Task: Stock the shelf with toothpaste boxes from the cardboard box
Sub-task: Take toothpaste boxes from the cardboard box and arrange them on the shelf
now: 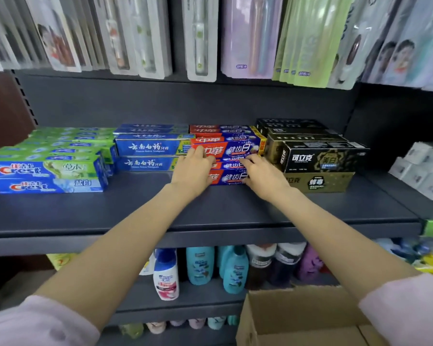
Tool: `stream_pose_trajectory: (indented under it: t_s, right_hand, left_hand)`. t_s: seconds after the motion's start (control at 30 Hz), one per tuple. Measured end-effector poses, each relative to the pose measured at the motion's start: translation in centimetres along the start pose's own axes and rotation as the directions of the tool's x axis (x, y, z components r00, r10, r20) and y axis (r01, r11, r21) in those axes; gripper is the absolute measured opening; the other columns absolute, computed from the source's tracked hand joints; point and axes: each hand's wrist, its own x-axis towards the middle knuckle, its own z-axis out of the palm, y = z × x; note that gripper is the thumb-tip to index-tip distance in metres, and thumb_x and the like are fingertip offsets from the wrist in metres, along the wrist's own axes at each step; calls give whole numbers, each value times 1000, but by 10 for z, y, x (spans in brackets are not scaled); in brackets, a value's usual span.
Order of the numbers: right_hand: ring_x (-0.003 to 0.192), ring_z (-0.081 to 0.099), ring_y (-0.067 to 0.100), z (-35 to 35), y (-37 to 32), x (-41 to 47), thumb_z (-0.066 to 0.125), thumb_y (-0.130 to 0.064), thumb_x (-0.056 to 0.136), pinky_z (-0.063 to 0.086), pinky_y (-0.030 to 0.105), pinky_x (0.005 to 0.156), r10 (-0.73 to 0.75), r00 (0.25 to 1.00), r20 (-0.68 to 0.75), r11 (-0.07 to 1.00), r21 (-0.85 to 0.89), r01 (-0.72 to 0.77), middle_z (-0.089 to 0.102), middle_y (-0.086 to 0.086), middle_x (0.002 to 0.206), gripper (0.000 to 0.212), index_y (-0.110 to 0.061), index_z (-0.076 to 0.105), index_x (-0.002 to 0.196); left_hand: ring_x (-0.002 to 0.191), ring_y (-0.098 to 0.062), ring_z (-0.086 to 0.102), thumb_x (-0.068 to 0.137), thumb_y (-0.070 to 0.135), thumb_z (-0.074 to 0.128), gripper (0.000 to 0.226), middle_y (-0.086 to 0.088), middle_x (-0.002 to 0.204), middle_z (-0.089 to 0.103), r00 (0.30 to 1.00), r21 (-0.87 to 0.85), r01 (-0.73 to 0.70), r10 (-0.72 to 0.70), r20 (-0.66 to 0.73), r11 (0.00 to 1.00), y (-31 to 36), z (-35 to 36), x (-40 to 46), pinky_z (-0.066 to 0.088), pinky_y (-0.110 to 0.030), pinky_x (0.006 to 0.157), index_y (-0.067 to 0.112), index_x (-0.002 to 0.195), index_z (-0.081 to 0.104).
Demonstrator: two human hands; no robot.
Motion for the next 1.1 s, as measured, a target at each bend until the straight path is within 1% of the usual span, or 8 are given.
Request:
stream_pose_trajectory:
  t_s: [0.17, 0.3, 0.43, 0.6, 0.67, 0.83, 0.97, 1.1]
  right_hand:
    - [132, 37, 21, -11, 0, -26, 56, -15, 92, 35, 32, 108, -21, 983, -183, 964, 257, 69, 41, 7, 141, 47, -9, 43, 138]
    - [104, 52, 20, -22, 15, -60, 50, -11, 93, 42, 31, 88, 22, 958, -285, 948, 309, 70, 52, 4, 107, 20, -9, 61, 109]
    - [89, 57, 25, -35, 47, -100, 51, -12, 90, 43, 34, 78, -2, 990, -144, 943, 330, 50, 52, 2, 87, 14, -9, 64, 96]
    - [90, 61, 29, -34, 105, -171, 51, -20, 94, 45, 37, 73, -53, 983, 175, 955, 298, -2, 67, 12, 95, 18, -10, 65, 97]
    - [95, 61, 29, -23, 130, -199, 52, -22, 94, 41, 34, 72, -53, 953, 297, 963, 269, -30, 67, 13, 101, 20, -9, 66, 101]
    - [110, 58, 29, 35, 193, -258, 58, -28, 91, 43, 31, 87, -77, 775, 627, 981, 187, -53, 65, 11, 116, 29, -8, 65, 111]
    - [104, 62, 27, 87, 233, -294, 60, -24, 90, 47, 29, 85, -63, 615, 786, 983, 157, -99, 65, 10, 119, 30, -8, 63, 114]
    - [111, 53, 28, 140, 261, -319, 61, -28, 90, 45, 32, 86, -29, 460, 888, 993, 76, -85, 53, 12, 127, 44, -10, 51, 128]
  left_hand:
    - [120, -28, 44, 90, 27, 55, 43, -11, 127, 49, 994, -127, -29, 15, -109, 991, 22, -5, -8, 38, -40, 96, 12, 130, 48]
    - [108, -27, 53, 91, 24, 51, 31, -9, 113, 58, 989, -192, -60, 32, -146, 979, 57, -12, -23, 40, -38, 84, 12, 120, 54]
    - [98, -29, 59, 90, 24, 51, 20, -9, 100, 66, 993, -326, -116, 106, -47, 938, 105, -22, -41, 45, -37, 75, 12, 104, 60]
    - [94, -25, 59, 91, 32, 52, 18, -3, 93, 66, 954, -323, -158, 229, 194, 933, 187, -14, -70, 38, -29, 67, 19, 97, 63]
    - [87, -22, 63, 89, 30, 54, 16, -1, 94, 69, 906, -346, -110, 237, 352, 932, 218, 5, -82, 43, -29, 70, 19, 95, 64]
    - [69, -24, 68, 91, 21, 53, 12, -9, 86, 71, 659, -440, 99, 272, 701, 893, 285, 77, -109, 56, -37, 77, 15, 91, 62]
    - [77, -28, 64, 92, 16, 53, 14, -19, 103, 67, 473, -413, 267, 255, 843, 871, 328, 141, -132, 53, -36, 74, 16, 79, 59]
    - [91, -28, 64, 93, 23, 56, 25, -15, 100, 67, 422, -339, 327, 185, 888, 882, 350, 187, -145, 52, -39, 86, 2, 103, 64]
